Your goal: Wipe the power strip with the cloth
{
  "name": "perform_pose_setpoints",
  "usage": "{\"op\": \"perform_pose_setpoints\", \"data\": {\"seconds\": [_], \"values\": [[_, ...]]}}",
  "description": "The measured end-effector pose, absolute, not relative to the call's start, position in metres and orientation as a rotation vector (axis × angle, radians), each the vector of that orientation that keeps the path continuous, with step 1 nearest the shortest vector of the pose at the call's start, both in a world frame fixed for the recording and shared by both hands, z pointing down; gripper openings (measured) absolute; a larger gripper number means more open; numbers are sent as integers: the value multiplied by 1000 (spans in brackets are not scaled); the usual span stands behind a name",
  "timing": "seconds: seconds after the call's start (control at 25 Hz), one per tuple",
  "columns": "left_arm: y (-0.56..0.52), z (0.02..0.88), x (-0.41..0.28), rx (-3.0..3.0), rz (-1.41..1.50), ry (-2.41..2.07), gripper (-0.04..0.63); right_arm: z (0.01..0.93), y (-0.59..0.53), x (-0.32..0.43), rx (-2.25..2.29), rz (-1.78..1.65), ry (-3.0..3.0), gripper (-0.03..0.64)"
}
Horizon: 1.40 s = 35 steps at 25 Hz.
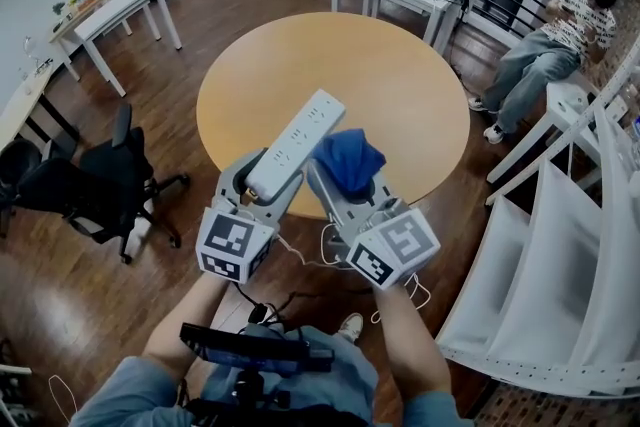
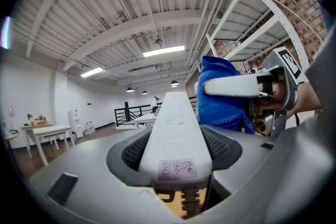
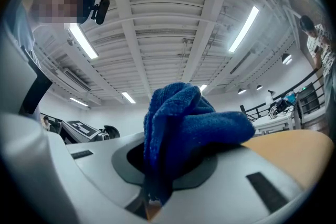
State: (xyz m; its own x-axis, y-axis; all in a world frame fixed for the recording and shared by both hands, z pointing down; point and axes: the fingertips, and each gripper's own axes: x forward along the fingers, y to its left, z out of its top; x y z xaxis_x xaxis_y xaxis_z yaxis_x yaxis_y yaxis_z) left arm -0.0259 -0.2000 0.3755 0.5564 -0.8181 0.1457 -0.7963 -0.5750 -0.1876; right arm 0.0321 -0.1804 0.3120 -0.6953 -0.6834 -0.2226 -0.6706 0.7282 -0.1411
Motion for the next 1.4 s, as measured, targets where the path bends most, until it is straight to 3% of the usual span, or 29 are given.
{"op": "perform_pose_setpoints", "data": {"seconds": [0.64,1.4], "values": [[-242,545,-38,-2889,-641,1581,284,367,-183,74,-1240,-227,2648,62],[-283,640,-43,-2884,-968,1655,285,408,-212,84,-1314,-376,2625,61]]}}
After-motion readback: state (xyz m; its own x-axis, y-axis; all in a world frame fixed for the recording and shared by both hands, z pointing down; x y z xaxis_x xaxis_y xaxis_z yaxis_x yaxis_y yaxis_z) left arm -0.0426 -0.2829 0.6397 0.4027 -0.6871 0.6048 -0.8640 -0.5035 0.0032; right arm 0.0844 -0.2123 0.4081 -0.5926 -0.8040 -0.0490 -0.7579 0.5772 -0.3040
